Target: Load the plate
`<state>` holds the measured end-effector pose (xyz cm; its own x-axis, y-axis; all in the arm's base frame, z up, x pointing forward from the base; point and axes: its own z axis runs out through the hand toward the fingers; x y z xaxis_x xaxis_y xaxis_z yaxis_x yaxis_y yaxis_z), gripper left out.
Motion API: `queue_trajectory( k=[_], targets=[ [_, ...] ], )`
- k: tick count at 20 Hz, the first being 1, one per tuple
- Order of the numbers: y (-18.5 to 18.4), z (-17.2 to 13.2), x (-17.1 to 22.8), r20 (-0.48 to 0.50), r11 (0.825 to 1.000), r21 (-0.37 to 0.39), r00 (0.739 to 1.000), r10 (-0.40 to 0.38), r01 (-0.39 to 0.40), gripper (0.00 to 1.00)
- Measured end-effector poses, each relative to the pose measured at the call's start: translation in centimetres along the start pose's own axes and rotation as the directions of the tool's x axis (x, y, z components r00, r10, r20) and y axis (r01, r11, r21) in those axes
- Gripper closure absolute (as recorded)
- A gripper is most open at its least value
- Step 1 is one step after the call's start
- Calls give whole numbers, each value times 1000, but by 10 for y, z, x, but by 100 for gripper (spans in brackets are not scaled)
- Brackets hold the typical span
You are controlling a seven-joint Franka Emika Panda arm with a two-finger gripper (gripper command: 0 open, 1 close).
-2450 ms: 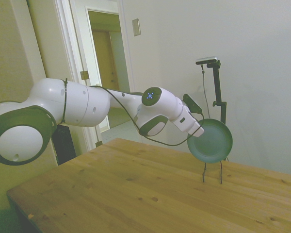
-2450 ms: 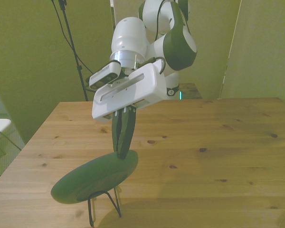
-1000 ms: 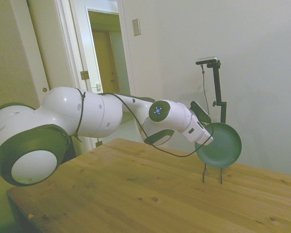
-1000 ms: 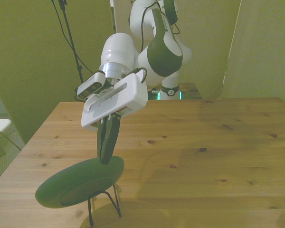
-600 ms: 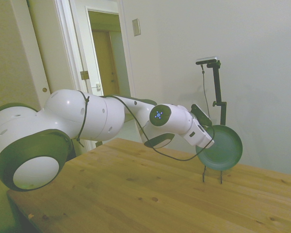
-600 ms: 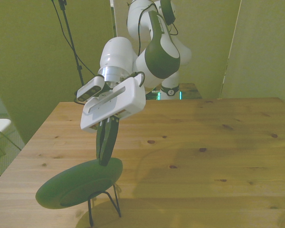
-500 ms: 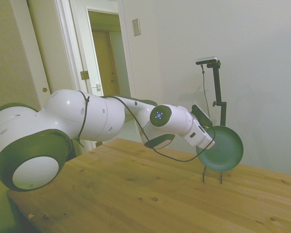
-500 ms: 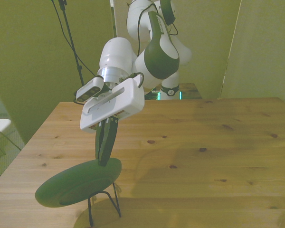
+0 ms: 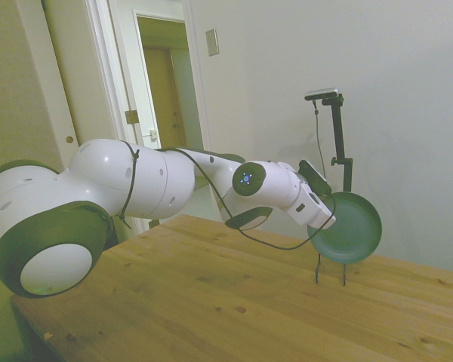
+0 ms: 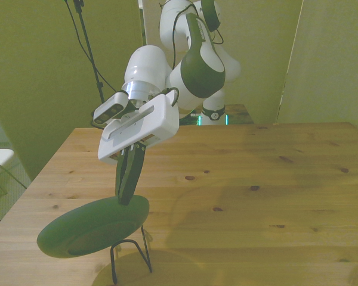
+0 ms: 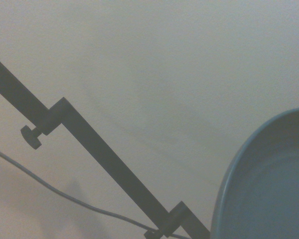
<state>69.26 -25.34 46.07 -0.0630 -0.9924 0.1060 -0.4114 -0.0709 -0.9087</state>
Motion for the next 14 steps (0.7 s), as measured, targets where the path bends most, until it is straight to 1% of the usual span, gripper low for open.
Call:
queue_trajectory(
  k=[12, 14],
  targets=[
    [-3, -2, -1, 2, 1000, 8, 1000, 6, -6, 0],
    [-8, -5, -1, 3, 1000, 11, 1000, 11, -11, 0]
  ],
)
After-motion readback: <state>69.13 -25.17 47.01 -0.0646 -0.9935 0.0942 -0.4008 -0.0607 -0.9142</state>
